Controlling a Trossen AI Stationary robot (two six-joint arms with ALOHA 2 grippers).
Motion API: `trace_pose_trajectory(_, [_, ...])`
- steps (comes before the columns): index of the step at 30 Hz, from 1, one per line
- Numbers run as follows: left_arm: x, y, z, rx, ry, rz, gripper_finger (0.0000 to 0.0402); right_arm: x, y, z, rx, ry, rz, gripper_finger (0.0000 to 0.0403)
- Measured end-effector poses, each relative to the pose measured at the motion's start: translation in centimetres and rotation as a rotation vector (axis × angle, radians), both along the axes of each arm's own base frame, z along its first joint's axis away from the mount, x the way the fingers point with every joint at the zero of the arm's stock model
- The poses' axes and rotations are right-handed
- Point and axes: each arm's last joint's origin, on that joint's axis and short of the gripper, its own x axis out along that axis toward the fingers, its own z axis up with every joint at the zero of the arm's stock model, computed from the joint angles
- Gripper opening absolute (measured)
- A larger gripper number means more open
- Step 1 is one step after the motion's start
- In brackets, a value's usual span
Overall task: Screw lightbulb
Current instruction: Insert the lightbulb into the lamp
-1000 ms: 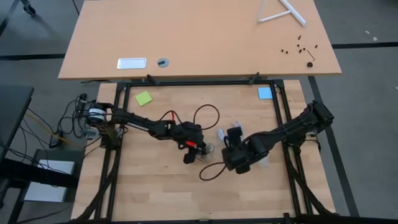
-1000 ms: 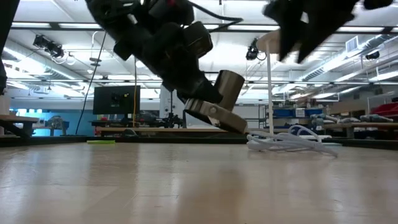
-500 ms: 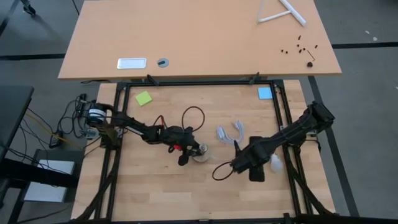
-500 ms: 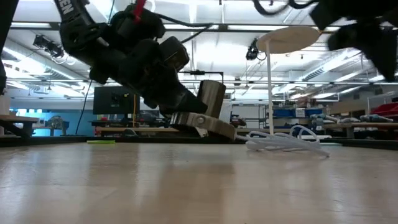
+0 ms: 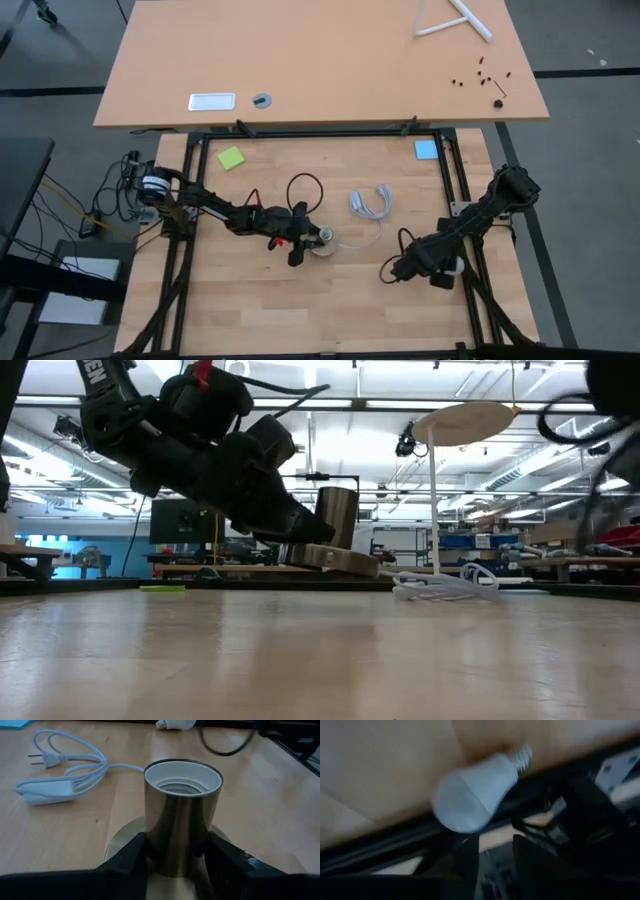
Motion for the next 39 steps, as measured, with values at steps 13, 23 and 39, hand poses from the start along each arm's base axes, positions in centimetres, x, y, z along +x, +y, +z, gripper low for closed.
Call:
trace_pose_trajectory(13, [0.0, 0.1, 0.0, 0.011, -0.005, 0.028, 0.0159, -2.1, 0.8, -3.9, 0.260, 0.103, -0.175, 0.0027])
trace_pose_trajectory(23, [0.1, 0.1, 0.2, 0.016, -0.020, 0.031, 0.0159, 0.7, 2.3, -1.7, 0.324, -0.131, -0.120, 0.0011])
trace_pose_trajectory(39, [0.1, 0.1, 0.3, -0.010, -0.028, 0.047, 0.0159, 1.1, -1.2, -1.0, -0.200, -0.199, -0.478, 0.0126])
